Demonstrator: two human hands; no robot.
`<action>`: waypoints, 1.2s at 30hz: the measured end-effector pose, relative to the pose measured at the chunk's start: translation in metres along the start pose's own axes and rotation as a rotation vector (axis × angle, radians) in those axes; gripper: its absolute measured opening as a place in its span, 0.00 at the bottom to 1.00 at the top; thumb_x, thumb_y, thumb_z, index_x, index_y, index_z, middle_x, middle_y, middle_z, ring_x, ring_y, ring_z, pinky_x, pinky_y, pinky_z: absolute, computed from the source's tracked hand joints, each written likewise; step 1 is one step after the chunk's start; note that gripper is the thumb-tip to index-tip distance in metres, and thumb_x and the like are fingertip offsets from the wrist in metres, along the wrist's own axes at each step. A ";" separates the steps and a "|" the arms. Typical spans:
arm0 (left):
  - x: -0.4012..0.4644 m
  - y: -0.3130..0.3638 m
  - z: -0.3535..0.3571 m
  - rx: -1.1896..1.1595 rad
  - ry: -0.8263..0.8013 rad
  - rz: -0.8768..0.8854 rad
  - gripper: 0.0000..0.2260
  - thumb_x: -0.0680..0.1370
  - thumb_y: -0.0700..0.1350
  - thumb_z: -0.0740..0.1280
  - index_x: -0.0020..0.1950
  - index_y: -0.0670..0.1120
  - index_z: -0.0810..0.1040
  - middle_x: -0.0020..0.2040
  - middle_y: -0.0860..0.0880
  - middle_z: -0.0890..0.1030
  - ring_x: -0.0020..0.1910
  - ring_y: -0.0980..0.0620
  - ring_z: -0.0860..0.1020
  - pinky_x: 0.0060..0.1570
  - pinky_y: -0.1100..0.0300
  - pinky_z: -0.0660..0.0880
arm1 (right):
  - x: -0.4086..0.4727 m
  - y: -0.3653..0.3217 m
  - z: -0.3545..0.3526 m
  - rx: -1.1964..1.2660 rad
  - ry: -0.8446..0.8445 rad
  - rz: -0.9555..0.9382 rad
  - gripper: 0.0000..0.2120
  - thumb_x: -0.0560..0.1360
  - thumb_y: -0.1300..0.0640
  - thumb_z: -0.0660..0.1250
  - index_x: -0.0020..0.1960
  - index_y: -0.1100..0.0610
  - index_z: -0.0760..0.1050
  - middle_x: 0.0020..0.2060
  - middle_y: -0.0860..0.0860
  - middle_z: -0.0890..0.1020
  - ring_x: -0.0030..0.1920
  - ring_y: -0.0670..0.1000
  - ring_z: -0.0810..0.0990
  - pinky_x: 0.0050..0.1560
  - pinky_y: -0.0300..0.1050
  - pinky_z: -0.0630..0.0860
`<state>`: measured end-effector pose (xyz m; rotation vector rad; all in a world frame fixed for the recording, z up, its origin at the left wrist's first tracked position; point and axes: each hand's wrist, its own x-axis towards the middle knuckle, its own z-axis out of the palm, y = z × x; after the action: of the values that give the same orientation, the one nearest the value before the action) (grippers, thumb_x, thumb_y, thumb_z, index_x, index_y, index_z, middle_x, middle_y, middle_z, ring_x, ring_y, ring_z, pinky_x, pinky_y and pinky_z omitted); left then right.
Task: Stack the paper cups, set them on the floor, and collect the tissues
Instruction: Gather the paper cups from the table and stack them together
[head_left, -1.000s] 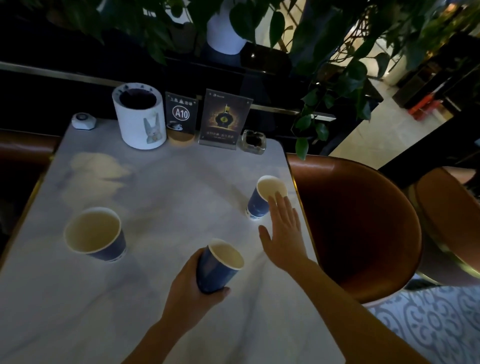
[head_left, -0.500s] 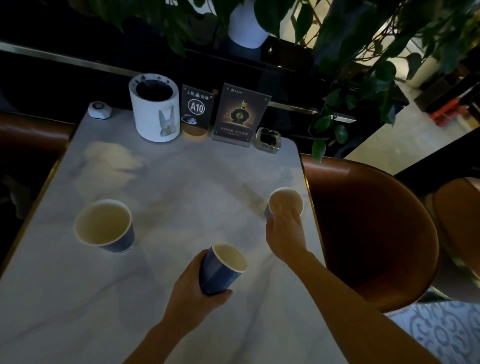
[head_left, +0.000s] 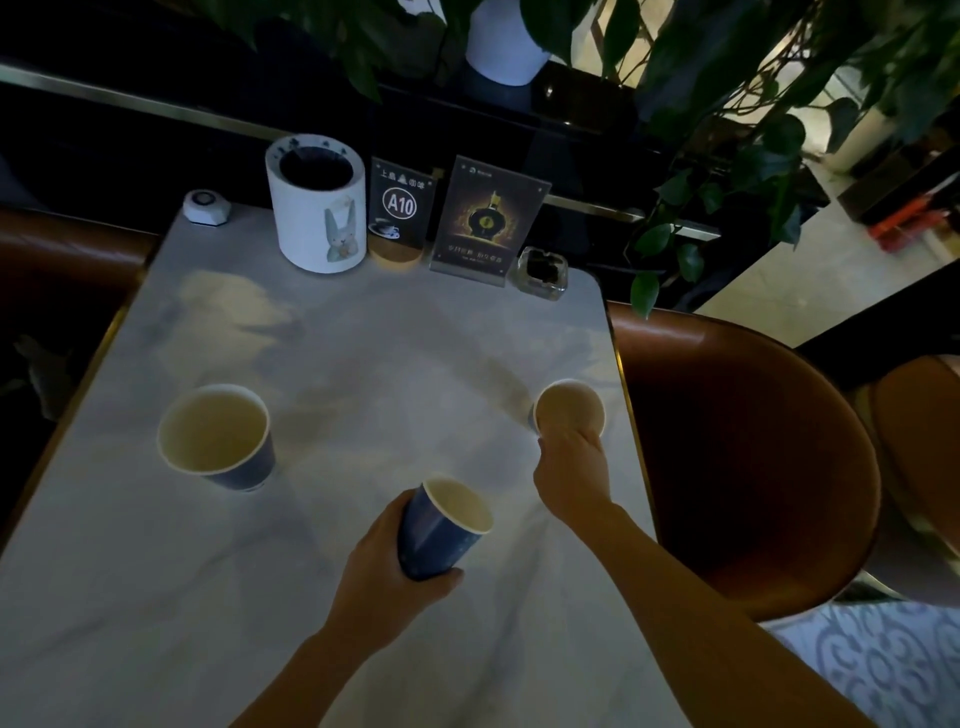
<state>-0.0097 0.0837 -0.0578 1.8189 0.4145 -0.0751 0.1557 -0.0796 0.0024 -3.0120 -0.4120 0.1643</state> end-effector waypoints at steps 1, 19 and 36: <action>0.000 0.000 0.000 0.004 -0.001 0.003 0.39 0.61 0.56 0.79 0.67 0.63 0.64 0.56 0.66 0.76 0.51 0.65 0.78 0.40 0.72 0.75 | -0.001 0.001 0.001 0.021 0.000 0.011 0.06 0.76 0.66 0.63 0.49 0.57 0.73 0.35 0.48 0.71 0.37 0.48 0.71 0.37 0.39 0.67; -0.033 -0.012 -0.008 0.136 -0.022 0.075 0.34 0.61 0.56 0.79 0.62 0.64 0.65 0.53 0.67 0.76 0.48 0.63 0.78 0.43 0.70 0.74 | -0.086 0.008 0.016 0.612 0.079 0.287 0.10 0.81 0.56 0.56 0.54 0.61 0.72 0.43 0.53 0.78 0.43 0.47 0.76 0.49 0.36 0.76; -0.077 -0.016 -0.018 0.226 0.015 0.110 0.38 0.62 0.57 0.78 0.69 0.55 0.66 0.60 0.54 0.79 0.54 0.54 0.79 0.53 0.57 0.77 | -0.178 -0.025 -0.042 0.698 0.236 -0.058 0.03 0.78 0.57 0.62 0.50 0.53 0.73 0.41 0.44 0.79 0.45 0.31 0.78 0.42 0.23 0.72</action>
<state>-0.0897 0.0860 -0.0465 2.0632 0.3261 -0.0336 -0.0162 -0.1076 0.0632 -2.2956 -0.3291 -0.0481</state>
